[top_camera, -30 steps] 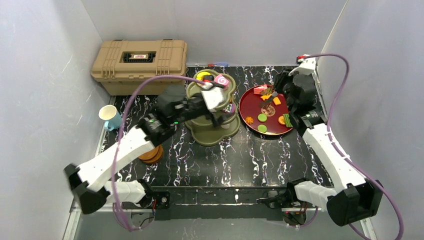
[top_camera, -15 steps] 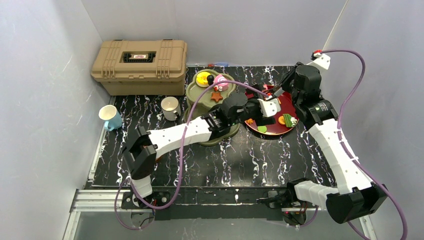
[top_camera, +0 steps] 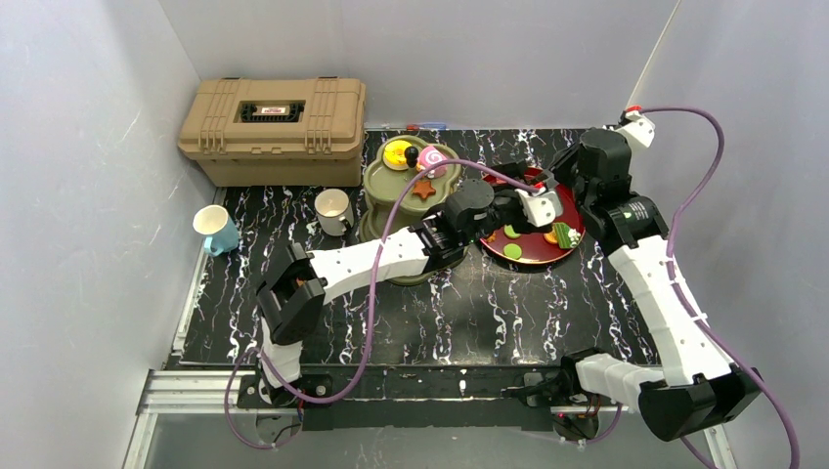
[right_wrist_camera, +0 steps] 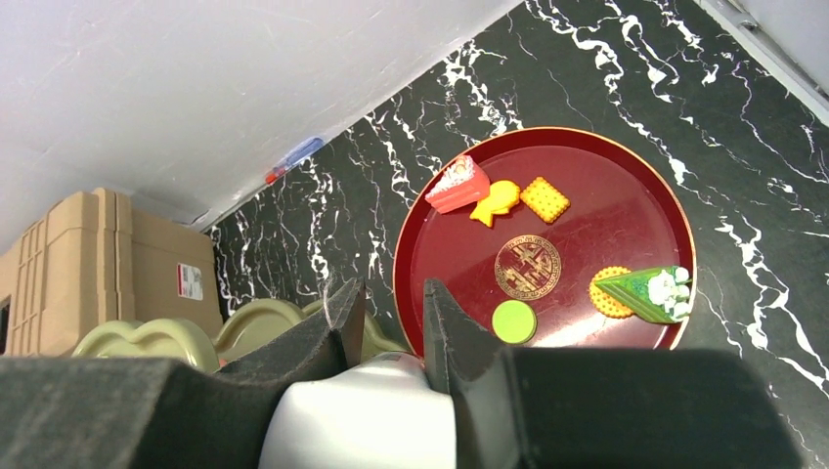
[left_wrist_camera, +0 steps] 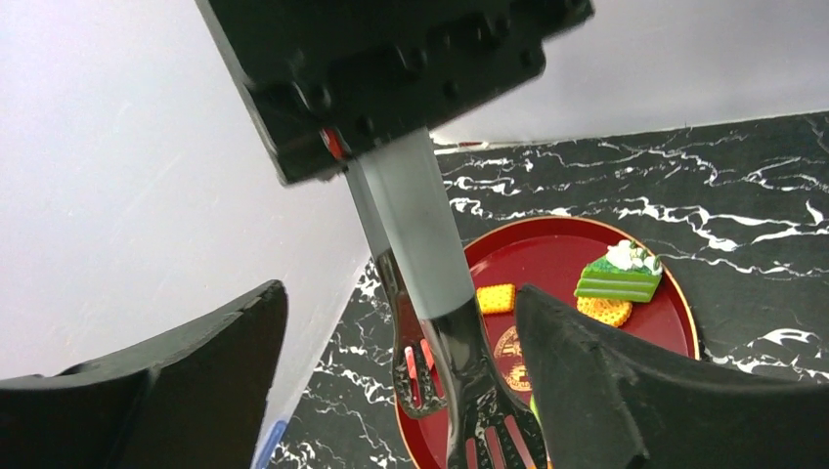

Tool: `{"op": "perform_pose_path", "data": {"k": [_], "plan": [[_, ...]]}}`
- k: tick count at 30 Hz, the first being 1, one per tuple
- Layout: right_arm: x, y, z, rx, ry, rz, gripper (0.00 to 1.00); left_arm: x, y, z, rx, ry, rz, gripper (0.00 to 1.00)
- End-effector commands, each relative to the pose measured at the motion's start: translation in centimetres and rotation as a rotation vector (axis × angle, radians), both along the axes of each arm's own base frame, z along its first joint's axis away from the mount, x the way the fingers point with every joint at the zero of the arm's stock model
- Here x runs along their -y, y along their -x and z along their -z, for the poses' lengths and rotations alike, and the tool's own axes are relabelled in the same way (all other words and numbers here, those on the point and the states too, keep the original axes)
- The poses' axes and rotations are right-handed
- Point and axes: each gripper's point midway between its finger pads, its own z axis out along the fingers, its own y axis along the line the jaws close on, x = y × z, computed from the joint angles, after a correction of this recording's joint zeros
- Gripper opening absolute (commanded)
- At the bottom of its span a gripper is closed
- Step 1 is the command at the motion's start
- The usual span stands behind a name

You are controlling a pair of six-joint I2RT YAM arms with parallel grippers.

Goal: Serve the afternoon tea
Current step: Adjust the clamp.

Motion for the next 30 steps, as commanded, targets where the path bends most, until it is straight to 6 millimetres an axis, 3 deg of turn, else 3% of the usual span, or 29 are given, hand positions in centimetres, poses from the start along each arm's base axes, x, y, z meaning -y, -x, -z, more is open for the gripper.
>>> {"op": "perform_pose_path", "data": {"k": [1, 4, 7, 11, 16, 22, 26, 30], "plan": [[0.4, 1.0, -4.5, 0.114, -0.065, 0.023, 0.17, -0.2, -0.1, -1.2, 0.021, 0.030, -0.023, 0.77], [0.2, 1.0, -4.5, 0.115, -0.074, 0.016, 0.19, -0.2, 0.1, -0.4, 0.012, 0.012, -0.016, 0.57], [0.0, 1.0, -4.6, 0.116, -0.084, 0.003, 0.20, -0.3, -0.6, 0.0, 0.017, -0.001, -0.053, 0.28], [-0.1, 1.3, -5.1, 0.128, -0.086, -0.008, 0.24, -0.3, -0.9, -0.2, 0.012, 0.008, -0.071, 0.15], [-1.0, 2.0, -6.3, 0.170, -0.040, -0.106, 0.46, -1.0, -0.9, -1.9, -0.030, 0.076, -0.085, 0.00], [-3.0, 4.6, -8.9, 0.242, 0.093, -0.335, 0.78, -3.7, 1.2, -4.3, -0.225, 0.183, -0.001, 0.00], [-5.3, 6.8, -9.1, 0.246, 0.163, -0.542, 0.91, -6.5, 3.3, -5.8, -0.402, 0.237, 0.100, 0.00], [-7.3, 9.3, -9.8, 0.282, 0.193, -0.728, 0.98, -9.6, 4.5, -8.3, -0.539, 0.298, 0.172, 0.00]]}}
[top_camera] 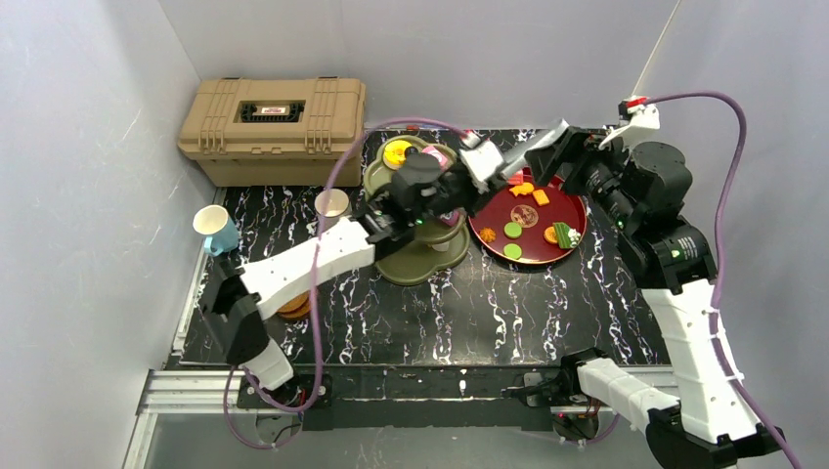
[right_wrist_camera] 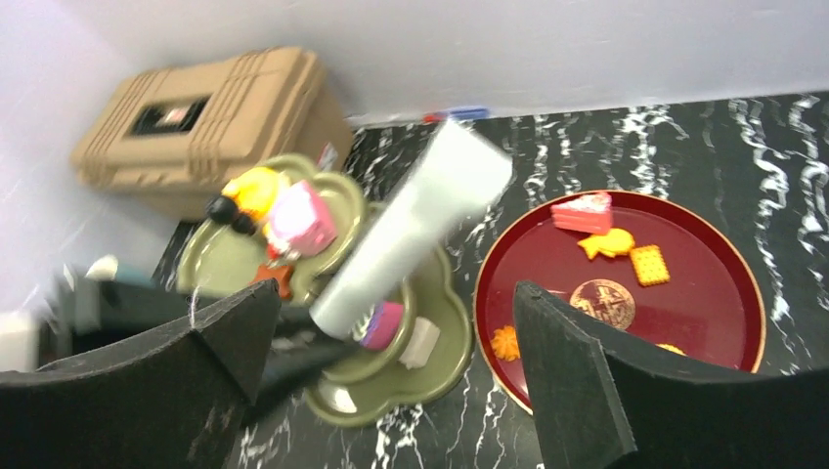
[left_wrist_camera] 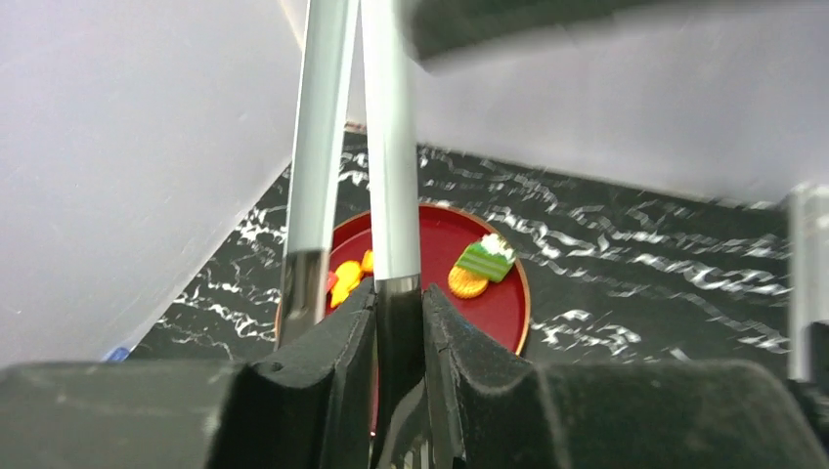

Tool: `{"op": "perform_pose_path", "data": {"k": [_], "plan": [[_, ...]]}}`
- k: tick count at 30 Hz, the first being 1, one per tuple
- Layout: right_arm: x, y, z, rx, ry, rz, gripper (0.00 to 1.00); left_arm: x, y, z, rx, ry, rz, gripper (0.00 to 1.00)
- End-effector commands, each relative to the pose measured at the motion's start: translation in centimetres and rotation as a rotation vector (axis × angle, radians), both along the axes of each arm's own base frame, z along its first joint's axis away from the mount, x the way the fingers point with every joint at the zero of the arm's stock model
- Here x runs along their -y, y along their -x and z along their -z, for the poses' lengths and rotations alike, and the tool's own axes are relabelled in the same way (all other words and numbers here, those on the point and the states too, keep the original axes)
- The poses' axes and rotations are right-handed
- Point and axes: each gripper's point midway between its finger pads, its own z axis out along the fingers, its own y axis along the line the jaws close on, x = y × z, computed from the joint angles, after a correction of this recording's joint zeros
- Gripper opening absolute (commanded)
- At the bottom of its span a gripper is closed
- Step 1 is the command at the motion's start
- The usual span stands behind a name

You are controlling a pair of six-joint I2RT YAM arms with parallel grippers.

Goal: Serve the afternoon tea
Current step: Adjust the clamp.

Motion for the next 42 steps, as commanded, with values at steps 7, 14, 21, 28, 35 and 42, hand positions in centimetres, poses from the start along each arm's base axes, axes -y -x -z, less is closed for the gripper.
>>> {"op": "perform_pose_path", "data": {"k": [7, 14, 21, 28, 35, 42], "plan": [[-5.8, 7.3, -6.8, 0.234, -0.024, -0.481, 0.98, -5.9, 6.6, -10.7, -0.275, 0.266, 0.307, 0.00], [-8.7, 11.3, -9.2, 0.364, -0.170, -0.747, 0.98, -7.1, 9.3, -14.4, -0.291, 0.312, 0.429, 0.00], [-10.5, 15.8, -10.0, 0.470, -0.174, -1.057, 0.98, -11.0, 11.3, -20.8, -0.275, 0.411, 0.442, 0.00], [-11.0, 14.9, -11.9, 0.562, -0.202, -1.085, 0.98, -14.5, 14.9, -25.0, -0.291, 0.471, 0.460, 0.00], [-10.7, 14.8, -15.8, 0.764, -0.358, -1.097, 0.98, -14.9, 15.6, -24.6, -0.339, 0.471, 0.467, 0.00], [-11.6, 15.0, -17.7, 0.839, -0.435, -1.198, 0.98, -14.1, 14.8, -22.9, -0.376, 0.449, 0.458, 0.00]]}}
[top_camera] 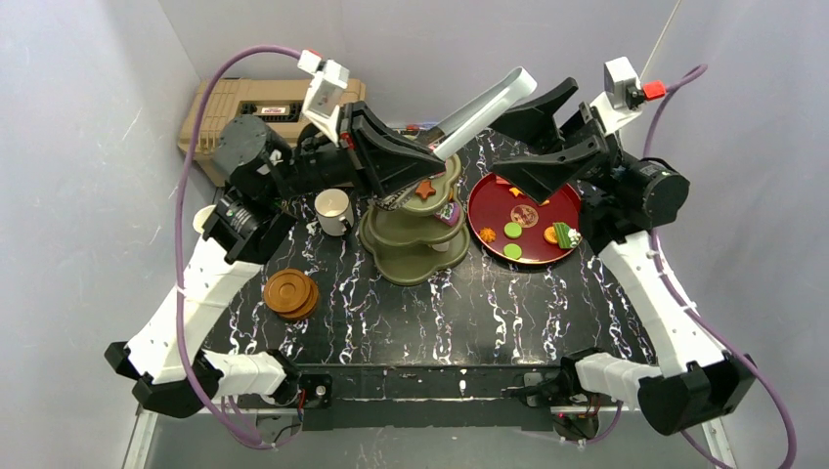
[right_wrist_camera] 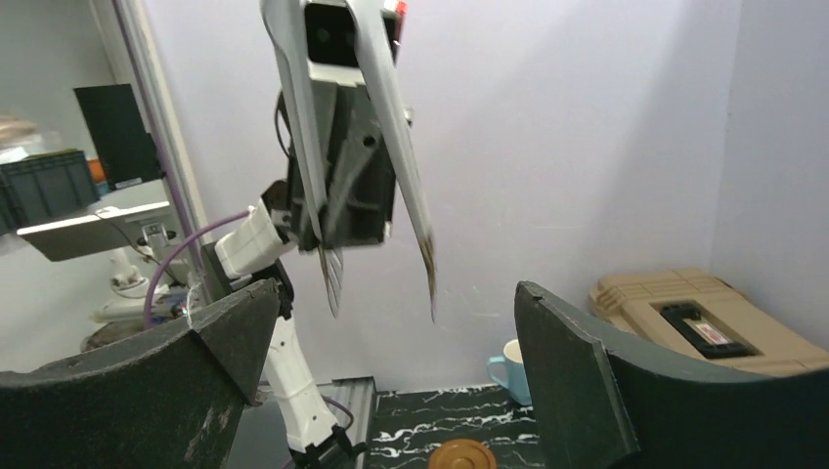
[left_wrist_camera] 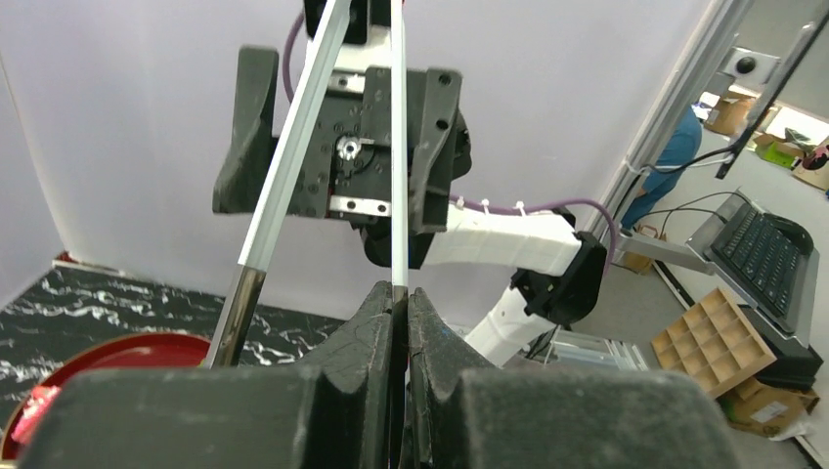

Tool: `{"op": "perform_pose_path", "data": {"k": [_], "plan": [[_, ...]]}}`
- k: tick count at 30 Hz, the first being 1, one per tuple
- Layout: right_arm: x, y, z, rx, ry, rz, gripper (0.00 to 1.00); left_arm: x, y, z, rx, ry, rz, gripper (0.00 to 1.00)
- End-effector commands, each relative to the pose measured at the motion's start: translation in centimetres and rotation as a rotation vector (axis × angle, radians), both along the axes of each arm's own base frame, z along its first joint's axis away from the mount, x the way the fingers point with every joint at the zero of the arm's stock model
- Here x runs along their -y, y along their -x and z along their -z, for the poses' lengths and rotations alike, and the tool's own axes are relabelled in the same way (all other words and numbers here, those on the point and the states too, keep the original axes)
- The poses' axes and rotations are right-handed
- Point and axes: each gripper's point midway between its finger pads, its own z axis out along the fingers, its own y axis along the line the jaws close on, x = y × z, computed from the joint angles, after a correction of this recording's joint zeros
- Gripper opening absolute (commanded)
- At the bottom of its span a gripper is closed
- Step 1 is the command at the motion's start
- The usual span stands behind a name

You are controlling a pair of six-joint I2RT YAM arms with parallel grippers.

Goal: Serve the afternoon tea
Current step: Adjust the clamp.

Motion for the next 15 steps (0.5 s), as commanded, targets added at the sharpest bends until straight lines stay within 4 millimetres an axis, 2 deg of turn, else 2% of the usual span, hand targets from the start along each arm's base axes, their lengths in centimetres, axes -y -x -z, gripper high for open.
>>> {"op": "perform_pose_path", "data": {"k": [1, 6, 12, 15], "plan": [[0.2, 2.9, -3.4, 0.138, -0.085, -0.078, 0.98, 0.5, -0.3, 1.0, -0.023, -0.018, 0.014, 0.00], [-1.4, 2.0, -3.3, 0.124, -0.027, -0.062, 0.98, 1.1, -1.4, 1.8, -0.005, -0.028, -0.012, 0.00], [-3.3, 0.8, -2.2, 0.080, 0.042, -0.037, 0.98, 1.7, -2.6, 2.3, 0.013, -0.037, -0.039, 0.00], [-4.1, 0.2, -1.8, 0.054, 0.068, -0.037, 0.93, 1.9, -2.8, 2.5, 0.021, -0.044, -0.042, 0.00]]}}
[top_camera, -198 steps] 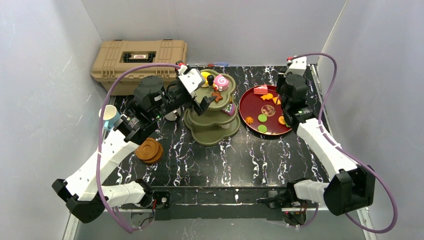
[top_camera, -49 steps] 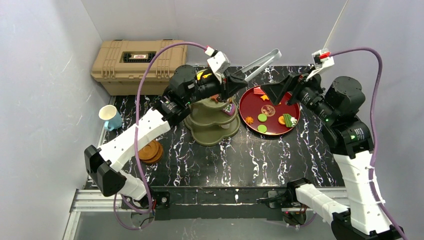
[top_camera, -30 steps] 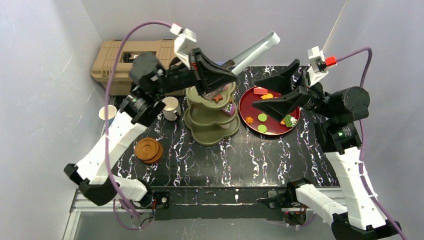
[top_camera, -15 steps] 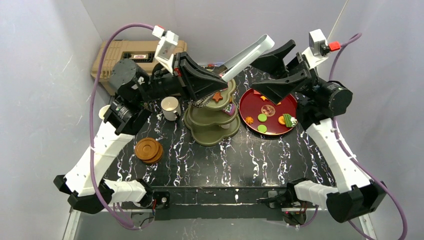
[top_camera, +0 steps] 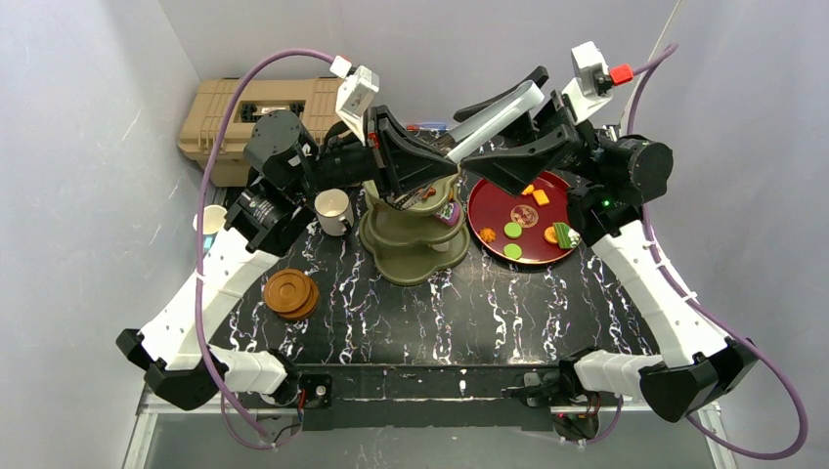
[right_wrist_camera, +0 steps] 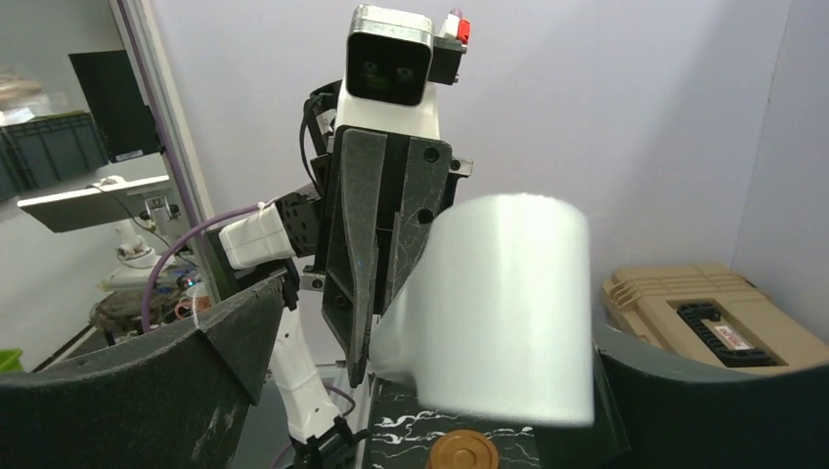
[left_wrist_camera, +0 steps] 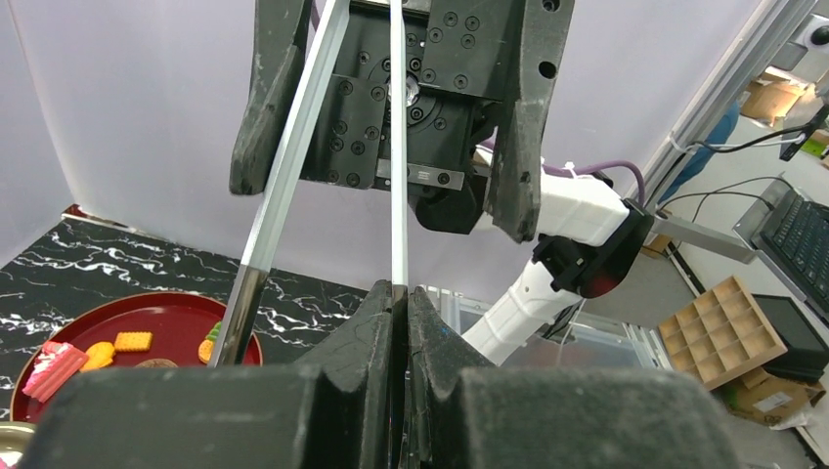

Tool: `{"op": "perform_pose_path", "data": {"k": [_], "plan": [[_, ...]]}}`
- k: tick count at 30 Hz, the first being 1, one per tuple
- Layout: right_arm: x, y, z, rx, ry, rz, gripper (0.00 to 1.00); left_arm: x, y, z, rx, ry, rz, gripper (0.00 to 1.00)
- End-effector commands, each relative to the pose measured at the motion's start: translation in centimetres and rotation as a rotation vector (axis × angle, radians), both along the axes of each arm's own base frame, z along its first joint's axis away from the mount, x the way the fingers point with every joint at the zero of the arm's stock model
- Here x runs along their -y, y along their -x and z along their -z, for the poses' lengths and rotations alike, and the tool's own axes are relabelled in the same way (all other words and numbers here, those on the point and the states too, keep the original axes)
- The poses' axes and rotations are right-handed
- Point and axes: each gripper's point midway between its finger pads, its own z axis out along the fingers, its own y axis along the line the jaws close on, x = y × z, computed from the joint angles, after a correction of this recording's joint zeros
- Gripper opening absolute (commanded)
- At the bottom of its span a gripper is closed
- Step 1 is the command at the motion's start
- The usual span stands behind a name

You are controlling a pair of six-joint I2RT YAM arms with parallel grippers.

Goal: Serve the afternoon tea
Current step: Adjust the clamp.

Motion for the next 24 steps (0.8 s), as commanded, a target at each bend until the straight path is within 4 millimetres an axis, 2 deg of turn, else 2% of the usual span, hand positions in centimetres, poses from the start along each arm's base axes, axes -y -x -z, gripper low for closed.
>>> {"op": "perform_pose_path", "data": {"k": [1, 5, 8, 11, 12, 14, 15, 16, 18, 20, 22, 24], "plan": [[-0.8, -0.2, -0.3, 0.017, 0.039, 0.021, 0.90, -0.2, 0.0, -1.4, 0.075, 0.036, -0.016, 0.00], [-1.4, -0.2, 0.0, 0.006, 0.054, -0.005, 0.78, -0.1, -0.1, -1.2, 0.070, 0.028, -0.011, 0.00], [-1.7, -0.5, 0.3, -0.017, 0.071, -0.011, 0.54, -0.2, -0.1, -1.2, 0.078, 0.028, -0.017, 0.00], [-1.9, -1.8, 1.0, -0.046, 0.109, 0.063, 0.39, -0.4, -0.2, -1.5, 0.108, 0.034, -0.034, 0.00], [-1.8, -2.4, 1.2, -0.052, 0.120, 0.103, 0.37, -0.5, -0.2, -1.5, 0.125, 0.032, -0.041, 0.06], [-1.6, -3.5, 1.6, -0.064, 0.147, 0.181, 0.32, -0.8, -0.4, -1.6, 0.171, 0.030, -0.067, 0.13], [-1.4, -4.0, 1.9, -0.066, 0.162, 0.217, 0.27, -0.9, -0.9, -1.4, 0.192, 0.023, -0.096, 0.17], [-1.2, -4.4, 2.0, -0.069, 0.175, 0.250, 0.23, -1.2, -1.2, -1.4, 0.218, 0.017, -0.129, 0.30], [-1.0, -5.1, 2.4, -0.073, 0.193, 0.300, 0.18, -1.9, -2.5, -1.4, 0.267, 0.007, -0.223, 0.48], [-0.6, -6.0, 2.8, -0.081, 0.209, 0.357, 0.14, -2.6, -3.3, -1.6, 0.306, 0.009, -0.289, 0.77], [-0.2, -7.0, 3.4, -0.090, 0.232, 0.423, 0.09, -3.1, -3.6, -2.0, 0.337, 0.012, -0.325, 0.93], [0.4, -8.3, 4.5, -0.110, 0.272, 0.502, 0.05, -3.6, -3.8, -2.3, 0.360, 0.016, -0.355, 0.98]]}}
